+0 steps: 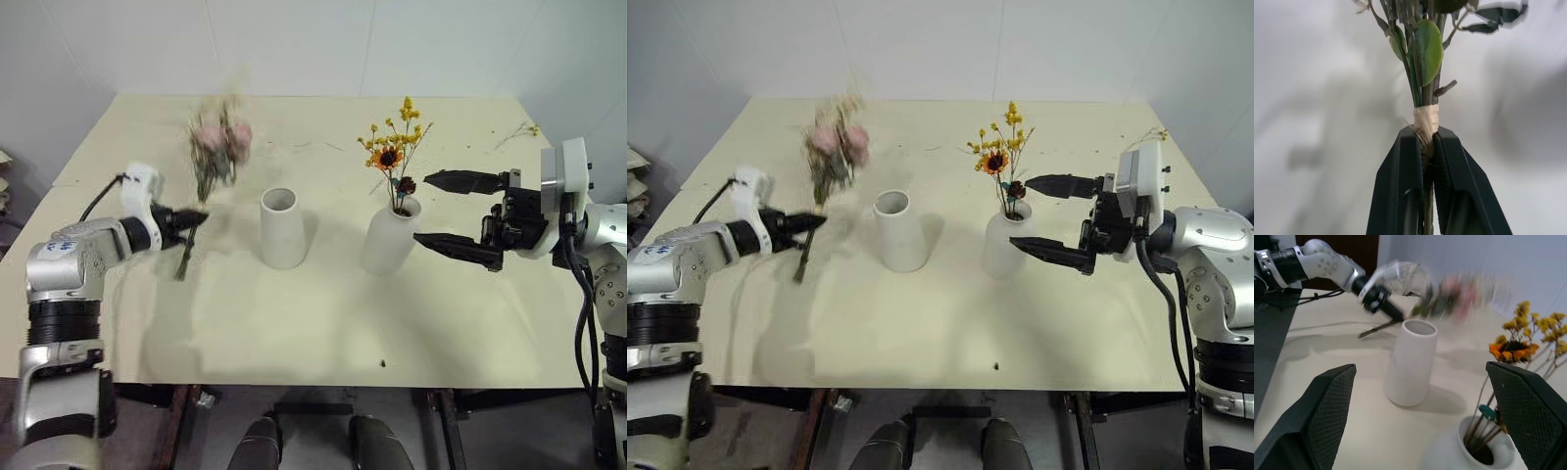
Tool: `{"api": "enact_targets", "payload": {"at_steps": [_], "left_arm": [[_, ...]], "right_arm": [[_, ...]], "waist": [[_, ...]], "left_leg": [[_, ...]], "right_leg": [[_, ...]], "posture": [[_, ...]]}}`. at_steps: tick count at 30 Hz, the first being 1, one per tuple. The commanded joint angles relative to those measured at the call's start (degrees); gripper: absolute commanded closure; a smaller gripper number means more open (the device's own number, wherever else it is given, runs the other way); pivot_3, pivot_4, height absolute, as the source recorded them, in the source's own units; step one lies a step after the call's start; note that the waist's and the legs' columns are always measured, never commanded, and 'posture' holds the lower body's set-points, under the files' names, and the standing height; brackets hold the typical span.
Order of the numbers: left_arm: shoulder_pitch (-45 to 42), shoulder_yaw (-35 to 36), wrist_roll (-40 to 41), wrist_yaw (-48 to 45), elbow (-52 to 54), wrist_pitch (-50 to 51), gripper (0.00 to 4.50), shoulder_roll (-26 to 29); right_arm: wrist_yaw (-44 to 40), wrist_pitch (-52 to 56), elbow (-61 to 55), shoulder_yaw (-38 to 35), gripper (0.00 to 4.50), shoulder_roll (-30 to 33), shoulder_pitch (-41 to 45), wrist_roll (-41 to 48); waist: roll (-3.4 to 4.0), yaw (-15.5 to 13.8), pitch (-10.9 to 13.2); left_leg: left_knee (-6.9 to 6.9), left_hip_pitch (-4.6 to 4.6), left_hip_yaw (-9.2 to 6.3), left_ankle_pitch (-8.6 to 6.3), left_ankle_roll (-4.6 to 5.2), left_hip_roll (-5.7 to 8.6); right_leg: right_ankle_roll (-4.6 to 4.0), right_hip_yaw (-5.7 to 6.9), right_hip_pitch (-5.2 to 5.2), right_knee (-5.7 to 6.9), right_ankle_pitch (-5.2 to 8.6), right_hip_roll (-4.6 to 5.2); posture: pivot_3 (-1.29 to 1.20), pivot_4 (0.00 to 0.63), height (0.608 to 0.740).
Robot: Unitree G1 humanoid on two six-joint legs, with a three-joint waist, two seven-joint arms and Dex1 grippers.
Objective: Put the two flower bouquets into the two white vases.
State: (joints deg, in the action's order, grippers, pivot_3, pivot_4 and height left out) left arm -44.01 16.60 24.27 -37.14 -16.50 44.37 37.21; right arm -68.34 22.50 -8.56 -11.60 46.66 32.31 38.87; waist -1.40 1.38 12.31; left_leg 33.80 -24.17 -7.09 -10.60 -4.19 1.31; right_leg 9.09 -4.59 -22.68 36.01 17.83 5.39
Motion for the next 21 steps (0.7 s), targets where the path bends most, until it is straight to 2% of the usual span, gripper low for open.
{"api": "enact_targets", "payload": {"at_steps": [1, 4, 10, 14, 21], "left_arm": [[-4.06, 9.54, 9.26, -1.65, 4.19, -8.26, 4.45, -3.92], [-7.33, 14.42, 18.1, -2.67, 7.81, -10.27, 4.45, -8.69], [-9.04, 11.02, 24.83, -4.38, 12.18, -9.08, 4.45, -13.16], [-9.19, 8.1, 24.34, -5.96, 10.56, -11.23, 4.45, -14.82], [-7.29, 2.42, 17.43, -12.04, 3.13, -22.88, 4.45, -17.14]], "right_arm": [[0.4, -1.32, -0.23, -1.27, 0.0, 0.31, 0.71, -0.33], [1.51, -1.55, -0.16, -0.8, 0.0, -0.51, 0.78, -1.1], [2.66, -1.76, 0.37, -0.61, 0.0, -1.72, 1.1, -1.84], [3.63, -1.95, -0.09, -0.76, 0.0, -2.43, 0.87, -2.06], [6.3, -1.55, -2.68, -1.55, 0.0, -3.06, -0.47, -1.45]], "waist": [[-0.01, 0.15, -0.01], [-0.07, 0.16, 0.02], [-0.07, 0.21, 0.01], [-0.07, 0.18, 0.01], [-0.07, 0.17, 0.01]], "left_leg": [[0.01, 0.01, 0.0, 0.0, 0.0, 0.01], [0.04, 0.0, 0.02, -0.01, 0.0, 0.01], [0.06, 0.08, 0.06, -0.01, 0.0, 0.01], [0.27, 0.06, 0.05, -0.01, 0.0, 0.02], [0.29, 0.07, 0.06, 0.0, 0.0, 0.02]], "right_leg": [[0.01, -0.01, 0.02, -0.01, -0.01, 0.01], [0.04, -0.01, 0.03, -0.02, -0.03, 0.0], [0.05, -0.07, 0.07, 0.02, -0.03, -0.02], [0.12, -0.08, 0.18, -0.02, -0.15, -0.05], [0.13, -0.12, 0.19, -0.06, -0.21, -0.09]], "posture": [[0.0, 0.15, 0.74], [0.0, 0.15, 0.74], [0.0, 0.15, 0.74], [0.0, 0.15, 0.74], [0.0, 0.15, 0.74]]}}
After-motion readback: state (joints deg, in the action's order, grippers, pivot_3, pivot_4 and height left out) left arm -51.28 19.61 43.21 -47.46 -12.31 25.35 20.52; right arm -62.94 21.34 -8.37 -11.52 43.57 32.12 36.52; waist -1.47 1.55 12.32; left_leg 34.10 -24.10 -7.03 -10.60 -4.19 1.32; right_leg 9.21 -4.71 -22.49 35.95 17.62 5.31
